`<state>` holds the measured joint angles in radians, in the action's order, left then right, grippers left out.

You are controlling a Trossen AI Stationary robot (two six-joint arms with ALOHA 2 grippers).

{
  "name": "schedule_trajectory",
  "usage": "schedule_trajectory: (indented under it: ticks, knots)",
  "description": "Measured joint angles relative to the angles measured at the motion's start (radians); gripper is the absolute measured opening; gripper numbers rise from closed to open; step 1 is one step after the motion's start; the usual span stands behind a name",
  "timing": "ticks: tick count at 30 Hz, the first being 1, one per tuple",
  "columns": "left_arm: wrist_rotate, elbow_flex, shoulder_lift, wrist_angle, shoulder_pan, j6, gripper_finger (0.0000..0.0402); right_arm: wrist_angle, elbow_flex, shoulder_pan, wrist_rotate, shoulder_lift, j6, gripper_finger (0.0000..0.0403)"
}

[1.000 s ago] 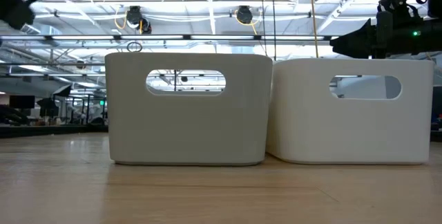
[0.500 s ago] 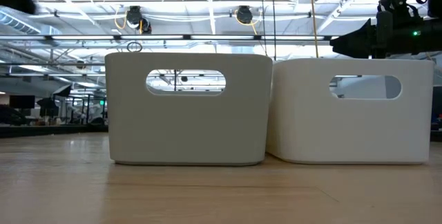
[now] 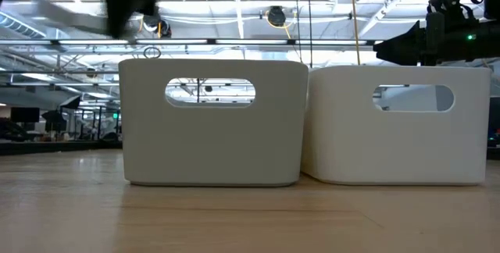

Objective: Pick & Place First Aid Supplies
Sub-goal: Put the green pad into the gray bin

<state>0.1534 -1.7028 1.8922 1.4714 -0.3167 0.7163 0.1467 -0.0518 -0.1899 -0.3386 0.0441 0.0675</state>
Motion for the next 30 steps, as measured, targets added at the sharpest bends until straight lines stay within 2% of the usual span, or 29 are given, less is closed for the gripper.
schedule_trajectory:
  ticks: [9,13,30]
  knots:
    - [-0.032,-0.346,0.217,0.049,0.079,-0.036,0.0001,0.000,0.000,0.000,0.000,0.000,0.000,0.0279]
    - [-0.032,-0.444,0.277,0.052,0.099,-0.061,0.0001,0.000,0.000,0.000,0.000,0.000,0.000,0.0279]
    - [-0.085,-0.458,0.439,-0.009,0.103,-0.060,0.0000,0.000,0.000,0.000,0.000,0.000,0.000,0.0279]
